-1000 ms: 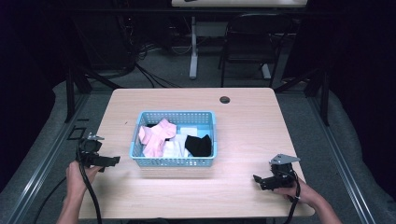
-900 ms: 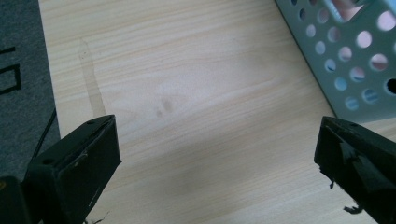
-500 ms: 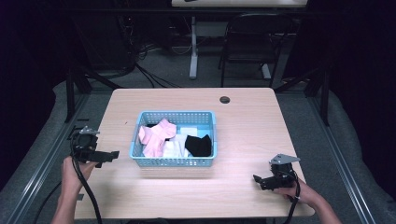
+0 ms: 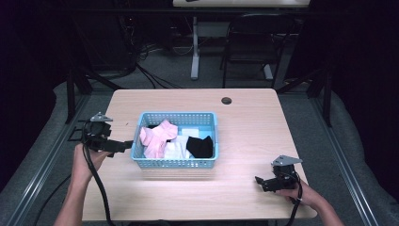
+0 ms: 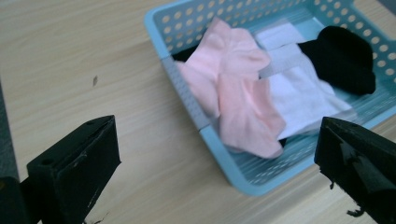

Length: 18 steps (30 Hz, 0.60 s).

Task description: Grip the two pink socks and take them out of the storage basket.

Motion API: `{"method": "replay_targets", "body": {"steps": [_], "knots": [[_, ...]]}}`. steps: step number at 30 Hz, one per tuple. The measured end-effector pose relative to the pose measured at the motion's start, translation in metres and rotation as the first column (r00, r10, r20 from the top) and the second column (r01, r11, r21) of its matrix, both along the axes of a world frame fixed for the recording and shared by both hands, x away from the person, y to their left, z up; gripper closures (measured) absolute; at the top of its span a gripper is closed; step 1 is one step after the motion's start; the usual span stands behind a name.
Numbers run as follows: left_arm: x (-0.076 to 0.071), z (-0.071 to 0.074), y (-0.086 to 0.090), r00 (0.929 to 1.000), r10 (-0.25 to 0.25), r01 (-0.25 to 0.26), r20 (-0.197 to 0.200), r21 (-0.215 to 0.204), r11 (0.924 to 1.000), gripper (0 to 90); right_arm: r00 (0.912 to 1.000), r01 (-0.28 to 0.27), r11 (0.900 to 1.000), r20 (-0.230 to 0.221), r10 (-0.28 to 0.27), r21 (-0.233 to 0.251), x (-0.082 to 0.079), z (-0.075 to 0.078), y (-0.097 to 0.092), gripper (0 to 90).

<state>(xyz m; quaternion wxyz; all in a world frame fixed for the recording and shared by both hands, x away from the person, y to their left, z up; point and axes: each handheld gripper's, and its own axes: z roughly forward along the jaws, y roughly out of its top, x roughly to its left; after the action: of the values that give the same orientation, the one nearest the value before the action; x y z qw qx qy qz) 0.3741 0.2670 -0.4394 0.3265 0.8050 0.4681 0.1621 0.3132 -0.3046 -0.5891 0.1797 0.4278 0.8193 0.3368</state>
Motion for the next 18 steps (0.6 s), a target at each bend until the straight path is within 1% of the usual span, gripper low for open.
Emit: {"method": "replay_targets", "body": {"steps": [2, 3, 4, 5, 6, 7, 8, 9, 10, 11, 12, 13, 14, 15, 16, 17, 18], "knots": [[0.005, 0.003, -0.009, 0.9998, -0.020, 0.020, 0.004, 0.003, 0.9998, 0.0, 1.0000, -0.001, 1.0000, 0.001, 0.001, 0.000, 0.000, 0.000, 0.000, 0.0], [0.011, 0.003, -0.019, 0.9993, -0.038, 0.038, -0.004, 0.008, 0.9993, 0.0, 1.0000, -0.001, 1.0000, 0.001, 0.001, -0.001, 0.000, 0.000, 0.000, 0.0], [0.011, 0.003, -0.019, 0.9993, -0.038, 0.038, -0.004, 0.008, 0.9993, 0.1, 1.0000, -0.001, 1.0000, 0.001, 0.001, 0.000, 0.000, 0.000, 0.000, 0.0], [0.014, 0.003, -0.023, 0.9988, -0.048, 0.048, -0.009, 0.006, 0.9988, 0.1, 1.0000, -0.001, 1.0000, 0.001, 0.001, 0.000, 0.000, 0.000, 0.000, 0.0], [0.020, 0.002, -0.030, 0.9979, -0.063, 0.063, -0.016, 0.003, 0.9980, 0.5, 1.0000, -0.001, 1.0000, 0.001, 0.001, -0.002, 0.000, 0.000, 0.000, 0.0], [0.020, 0.002, -0.030, 0.9979, -0.063, 0.063, -0.016, 0.003, 0.9980, 0.0, 1.0000, -0.001, 1.0000, 0.001, 0.001, -0.001, 0.000, 0.000, 0.000, 0.0], [0.023, 0.001, -0.033, 0.9969, -0.073, 0.073, -0.028, -0.009, 0.9973, 0.0, 1.0000, -0.001, 1.0000, 0.001, 0.001, -0.001, 0.000, 0.000, 0.000, 0.0], [0.028, -0.001, -0.041, 0.9959, -0.083, 0.083, -0.034, -0.025, 0.9963, 0.0, 1.0000, -0.001, 1.0000, 0.001, 0.001, 0.000, 0.000, 0.000, 0.000, 0.0], [0.028, -0.001, -0.041, 0.9959, -0.083, 0.083, -0.034, -0.025, 0.9963, 0.0, 1.0000, -0.001, 1.0000, 0.001, 0.001, 0.000, 0.000, 0.000, 0.000, 0.0], [0.031, -0.002, -0.044, 0.9947, -0.094, 0.093, -0.042, -0.030, 0.9953, 0.0, 1.0000, -0.001, 1.0000, 0.001, 0.001, -0.001, 0.000, 0.000, 0.000, 0.0], [0.036, -0.005, -0.052, 0.9926, -0.108, 0.107, -0.056, -0.022, 0.9940, 0.0, 1.0000, -0.001, 1.0000, 0.001, 0.001, -0.001, 0.000, 0.000, 0.000, 0.0], [0.038, -0.007, -0.055, 0.9908, -0.118, 0.117, -0.066, -0.021, 0.9929, 0.1, 1.0000, -0.003, 1.0000, 0.000, 0.003, 0.000, 0.000, 0.000, 0.000, 0.0], [0.041, -0.010, -0.059, 0.9891, -0.125, 0.124, -0.078, -0.017, 0.9921, 0.3, 1.0000, -0.001, 1.0000, 0.001, 0.001, 0.001, 0.000, 0.000, 0.000, 0.0], [0.041, -0.010, -0.059, 0.9891, -0.125, 0.124, -0.078, -0.017, 0.9921, 0.3, 1.0000, -0.001, 1.0000, 0.001, 0.001, 0.001, 0.000, 0.000, 0.000, 0.0], [0.044, -0.012, -0.062, 0.9871, -0.131, 0.130, -0.093, -0.016, 0.9914, 0.3, 1.0000, -0.001, 1.0000, 0.001, 0.001, 0.000, 0.000, 0.000, 0.000, 0.0], [0.048, -0.017, -0.068, 0.9834, -0.144, 0.143, -0.110, -0.020, 0.9895, 1.4, 1.0000, -0.002, 1.0000, 0.001, 0.002, 0.000, 0.000, 0.000, 0.000, 0.0], [0.050, -0.019, -0.070, 0.9819, -0.149, 0.147, -0.118, -0.020, 0.9889, 2.2, 1.0000, -0.001, 1.0000, 0.001, 0.001, -0.001, 0.000, 0.000, 0.000, 0.0]]}}
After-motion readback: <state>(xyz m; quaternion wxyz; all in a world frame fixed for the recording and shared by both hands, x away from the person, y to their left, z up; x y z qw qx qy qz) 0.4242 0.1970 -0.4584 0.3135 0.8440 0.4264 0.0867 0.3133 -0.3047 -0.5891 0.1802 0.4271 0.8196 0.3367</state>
